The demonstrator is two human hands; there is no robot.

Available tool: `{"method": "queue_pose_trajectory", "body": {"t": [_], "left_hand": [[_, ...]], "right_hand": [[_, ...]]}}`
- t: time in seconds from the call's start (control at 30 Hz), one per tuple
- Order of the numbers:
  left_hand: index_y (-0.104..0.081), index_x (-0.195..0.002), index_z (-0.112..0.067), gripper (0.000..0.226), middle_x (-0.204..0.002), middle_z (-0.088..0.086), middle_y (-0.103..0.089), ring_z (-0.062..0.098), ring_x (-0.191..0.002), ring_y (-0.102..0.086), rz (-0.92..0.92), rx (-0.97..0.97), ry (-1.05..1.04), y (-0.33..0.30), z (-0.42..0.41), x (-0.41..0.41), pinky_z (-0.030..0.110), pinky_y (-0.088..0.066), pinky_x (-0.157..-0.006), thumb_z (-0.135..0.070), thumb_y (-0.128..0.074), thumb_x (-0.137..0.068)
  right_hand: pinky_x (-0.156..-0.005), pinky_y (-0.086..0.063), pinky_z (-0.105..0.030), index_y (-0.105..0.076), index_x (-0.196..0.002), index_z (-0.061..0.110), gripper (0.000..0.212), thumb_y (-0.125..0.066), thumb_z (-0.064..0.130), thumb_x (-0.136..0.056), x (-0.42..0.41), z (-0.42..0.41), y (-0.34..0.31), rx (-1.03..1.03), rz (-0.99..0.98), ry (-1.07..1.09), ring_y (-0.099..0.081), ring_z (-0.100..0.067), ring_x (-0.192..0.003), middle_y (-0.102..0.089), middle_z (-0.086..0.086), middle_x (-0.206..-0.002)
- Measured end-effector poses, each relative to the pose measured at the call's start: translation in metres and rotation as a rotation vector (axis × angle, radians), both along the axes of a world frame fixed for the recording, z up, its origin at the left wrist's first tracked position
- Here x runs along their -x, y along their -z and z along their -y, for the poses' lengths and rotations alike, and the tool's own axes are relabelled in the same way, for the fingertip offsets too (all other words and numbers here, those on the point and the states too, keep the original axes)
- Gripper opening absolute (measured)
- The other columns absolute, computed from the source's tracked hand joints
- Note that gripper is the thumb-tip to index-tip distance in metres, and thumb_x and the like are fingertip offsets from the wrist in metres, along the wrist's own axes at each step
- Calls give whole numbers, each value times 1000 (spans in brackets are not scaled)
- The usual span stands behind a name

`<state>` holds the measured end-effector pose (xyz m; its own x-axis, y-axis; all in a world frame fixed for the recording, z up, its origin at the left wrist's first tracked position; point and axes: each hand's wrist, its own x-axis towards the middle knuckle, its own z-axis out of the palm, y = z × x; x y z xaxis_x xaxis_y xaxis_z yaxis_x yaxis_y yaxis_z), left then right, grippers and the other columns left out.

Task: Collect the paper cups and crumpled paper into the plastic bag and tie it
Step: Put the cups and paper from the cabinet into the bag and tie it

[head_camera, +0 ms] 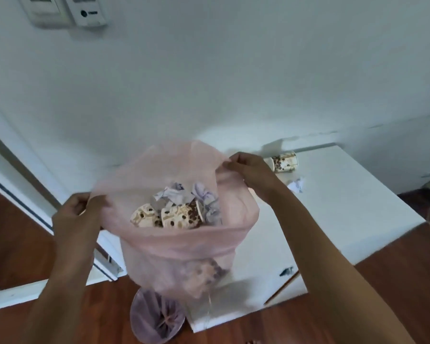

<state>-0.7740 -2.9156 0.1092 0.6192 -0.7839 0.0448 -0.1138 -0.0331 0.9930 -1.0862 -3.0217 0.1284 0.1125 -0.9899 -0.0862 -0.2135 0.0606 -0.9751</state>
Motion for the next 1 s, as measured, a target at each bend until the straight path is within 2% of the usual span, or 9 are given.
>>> {"method": "queue_pose_trajectory", "body": {"t": [0.17, 0.3, 0.4, 0.5, 0.57, 0.73, 0.77, 0.87, 1.0], "left_hand": [[-70, -82, -17, 6, -85, 12, -71, 22, -70, -59, 139, -94, -159, -1, 3, 25, 24, -49, -55, -16, -66, -86], [-70, -80, -16, 5, -82, 15, -69, 27, -70, -57, 173, -129, -244, -20, 4, 61, 37, -48, -67, -15, -66, -84], [-71, -82, -19, 7, -84, 14, -68, 27, -72, -57, 143, -147, -313, -25, 0, 80, 42, -48, -70, -18, -65, -85], [-72, -79, -25, 12, -81, 11, -69, 27, -74, -55, 148, -153, -348, -24, 1, 95, 43, -45, -68, -20, -63, -85], [-71, -76, -26, 16, -80, 9, -69, 27, -73, -55, 166, -161, -356, -25, 5, 104, 37, -41, -66, -19, -61, -87], [-72, -79, -20, 16, -80, 9, -71, 26, -77, -60, 196, -172, -317, -27, 11, 119, 34, -42, -67, -12, -62, -89], [-72, -80, -18, 16, -78, 8, -71, 24, -75, -59, 210, -162, -307, -29, 12, 121, 33, -41, -66, -11, -61, -90], [-70, -81, -17, 15, -73, 4, -70, 20, -72, -58, 237, -135, -314, -35, 17, 127, 30, -41, -64, -9, -61, -91], [-70, -81, -13, 15, -76, 7, -70, 14, -66, -58, 242, -139, -331, -39, 25, 131, 27, -42, -61, -7, -60, -90]], "right_hand": [[-54, -50, -27, -69, -87, 8, 35, -58, 39, -95, 34, 51, 8, -98, -41, -212, -67, -20, -67, -71, -4, -83], [-65, -58, -36, -70, -84, 9, 25, -56, 28, -95, 51, 98, 34, -38, -156, -210, -71, -23, -72, -74, 0, -81], [-75, -43, -7, -68, -95, 14, 10, -65, 19, -87, 45, 130, 57, 254, -391, -213, -66, -15, -85, -70, 5, -91], [-96, -41, -23, -58, -127, 18, 53, -76, 28, -78, 31, 158, 76, 351, -562, -489, -55, -23, -117, -60, -5, -125], [-94, -43, -33, -49, -135, 25, 70, -78, 38, -72, 15, 173, 87, 315, -739, -661, -52, -24, -119, -56, -3, -131], [-75, -41, -30, -53, -89, 16, 13, -51, 29, -91, -9, 179, 100, 350, -979, -768, -58, -23, -92, -61, -13, -107], [-74, -38, -29, -54, -88, 16, 20, -49, 35, -87, -7, 180, 100, 380, -977, -735, -58, -24, -93, -59, -14, -104], [-86, -43, -29, -58, -125, 18, 69, -65, 52, -65, 13, 185, 92, 236, -645, -530, -61, -30, -110, -62, -14, -118], [-98, -46, -34, -54, -128, 32, 69, -81, 53, -68, 49, 174, 40, 263, -249, -100, -61, -22, -110, -64, -4, -118]]}}
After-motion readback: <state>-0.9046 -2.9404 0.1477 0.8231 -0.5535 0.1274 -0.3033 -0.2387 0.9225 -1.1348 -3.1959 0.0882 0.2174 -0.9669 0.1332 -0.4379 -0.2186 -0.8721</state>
